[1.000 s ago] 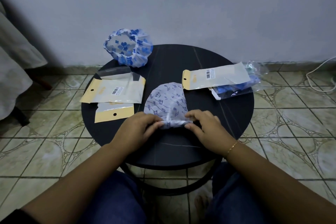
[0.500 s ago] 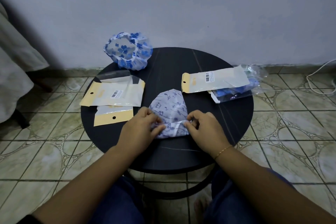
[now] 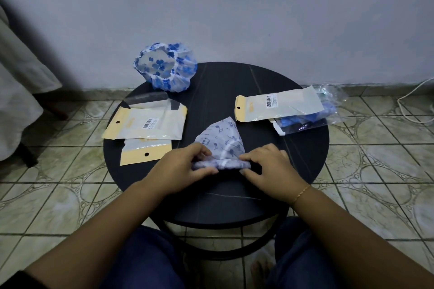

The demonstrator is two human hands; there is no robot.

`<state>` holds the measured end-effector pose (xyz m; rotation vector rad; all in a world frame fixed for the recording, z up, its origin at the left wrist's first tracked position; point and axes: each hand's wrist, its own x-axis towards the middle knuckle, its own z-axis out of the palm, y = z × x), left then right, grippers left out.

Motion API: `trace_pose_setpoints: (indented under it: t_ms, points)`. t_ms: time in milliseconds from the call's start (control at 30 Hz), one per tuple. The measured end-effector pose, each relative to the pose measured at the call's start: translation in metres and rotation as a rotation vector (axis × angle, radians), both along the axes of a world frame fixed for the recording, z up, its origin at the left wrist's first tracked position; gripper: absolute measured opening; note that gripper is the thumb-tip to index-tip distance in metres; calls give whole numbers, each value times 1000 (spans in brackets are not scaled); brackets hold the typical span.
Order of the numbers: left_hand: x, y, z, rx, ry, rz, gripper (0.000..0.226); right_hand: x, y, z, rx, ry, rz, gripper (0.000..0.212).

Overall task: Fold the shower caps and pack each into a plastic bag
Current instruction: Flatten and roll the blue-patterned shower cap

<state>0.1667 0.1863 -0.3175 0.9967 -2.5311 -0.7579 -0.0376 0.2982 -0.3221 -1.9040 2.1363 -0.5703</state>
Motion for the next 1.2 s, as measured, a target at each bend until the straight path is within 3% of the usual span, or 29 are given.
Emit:
trace_pose_setpoints:
  t_ms: [167,333,467,567,633,700,867,967,1133,1200]
  points:
    - [-6,-1,3,95,35,167,25,-4,-6,-4,3,-305,-130,20]
    - [-16,-5,3,106,23,222,27,1,-15,-12,-30,-283,-225,28]
    - [-18,-10,-4,-139,-73,232,34,4,-19,-12,-116,-235,-269,23]
    - [-20,-10,-10,-386,7,130,27,6,-21,-13,-186,-179,-223,26]
    - [-22,-7,-11,-460,31,24,17,6,-22,-14,-203,-98,-164,25]
    - [-24,0,-10,-503,-10,-18,22,4,-22,-12,-159,-52,-117,28]
    - [-18,5,-12,-457,-149,-8,50,-7,-20,-6,37,-35,24,54]
    - [-20,3,-7,-402,-137,6,46,-7,-18,-3,25,-48,16,47]
    - [-22,-1,10,-205,-174,72,29,-7,-17,3,44,-285,-106,23]
    - [-24,-2,13,-150,-192,100,25,-6,-22,2,45,-273,-97,25]
